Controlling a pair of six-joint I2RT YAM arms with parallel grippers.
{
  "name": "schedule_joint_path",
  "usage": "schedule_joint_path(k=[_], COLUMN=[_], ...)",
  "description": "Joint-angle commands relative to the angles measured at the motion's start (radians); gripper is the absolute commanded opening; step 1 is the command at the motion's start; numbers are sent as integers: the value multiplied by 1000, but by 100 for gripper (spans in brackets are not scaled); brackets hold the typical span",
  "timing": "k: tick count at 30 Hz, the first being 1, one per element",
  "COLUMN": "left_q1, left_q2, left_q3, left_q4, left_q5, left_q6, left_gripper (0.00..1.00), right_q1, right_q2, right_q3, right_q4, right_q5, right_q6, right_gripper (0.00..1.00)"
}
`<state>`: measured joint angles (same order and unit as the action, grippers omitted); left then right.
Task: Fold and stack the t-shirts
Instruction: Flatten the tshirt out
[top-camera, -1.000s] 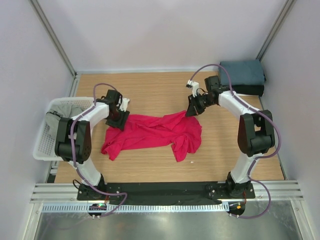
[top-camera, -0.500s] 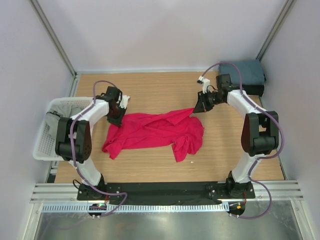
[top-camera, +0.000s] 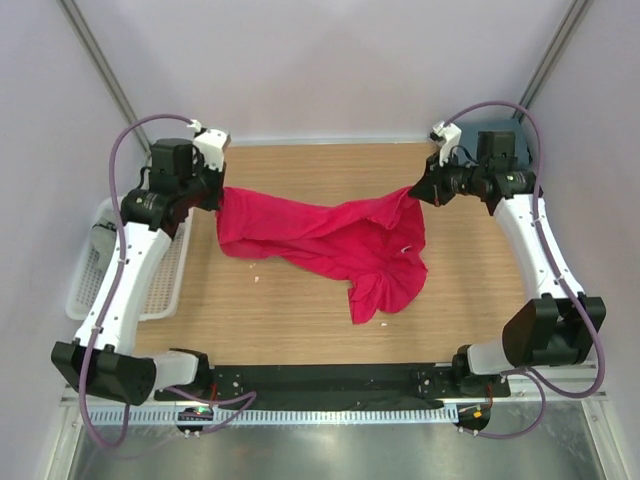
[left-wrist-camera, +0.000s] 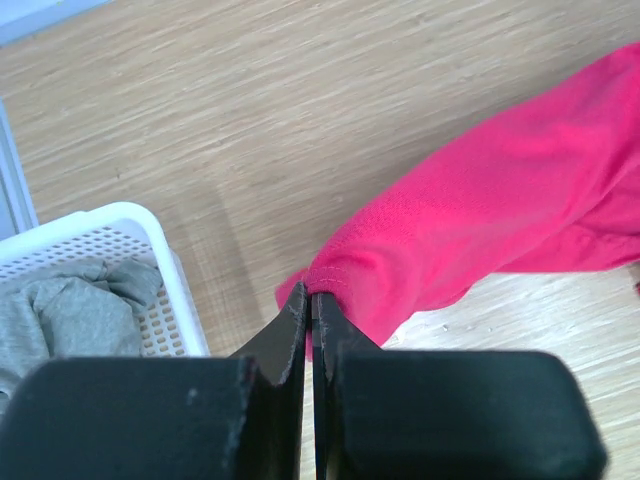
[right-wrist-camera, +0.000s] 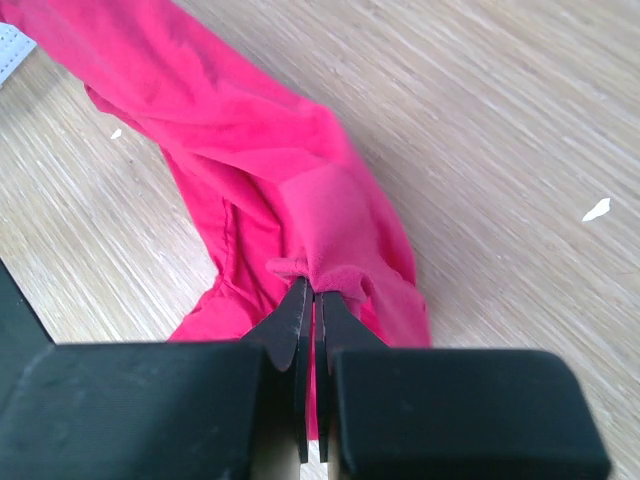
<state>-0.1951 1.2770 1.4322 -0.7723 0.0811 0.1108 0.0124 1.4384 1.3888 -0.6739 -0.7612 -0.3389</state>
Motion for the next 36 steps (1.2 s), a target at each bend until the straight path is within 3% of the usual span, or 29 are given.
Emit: schedule_joint_path(k=[1, 7, 12, 16, 20, 23, 25, 29, 36], left_q1=[-1, -1, 9, 11, 6, 6, 8, 13, 34], left_q2=[34, 250, 537, 618, 466, 360, 343, 370, 438], left_q3=[-10, 2, 192, 320, 157, -8, -78, -154, -234], left_q4=[-30, 21, 96, 128, 217, 214, 173, 82, 149], left_q5=[9, 5, -72, -176, -132, -90, -36, 52, 6], left_q6=[-10, 18, 20, -28, -74, -95, -95, -106, -134], left_gripper=[1, 1, 1, 15, 50, 60, 59, 44, 40], right_q1=[0, 0, 0, 1, 1, 0, 0, 0, 0], right_q2=[-32, 49, 207, 310, 303, 281, 283, 298, 310], right_q3=[7, 1, 90, 150, 115, 64, 56, 56, 56], right_q4=[0, 34, 65, 62, 86, 102, 99, 96, 89], right_q5=[5, -10, 10, -7, -23, -23, -26, -38, -40], right_q6=[-9, -3, 11, 24, 31, 25, 18, 20, 15], right_gripper=[2, 2, 1, 2, 1, 1, 1, 2, 2])
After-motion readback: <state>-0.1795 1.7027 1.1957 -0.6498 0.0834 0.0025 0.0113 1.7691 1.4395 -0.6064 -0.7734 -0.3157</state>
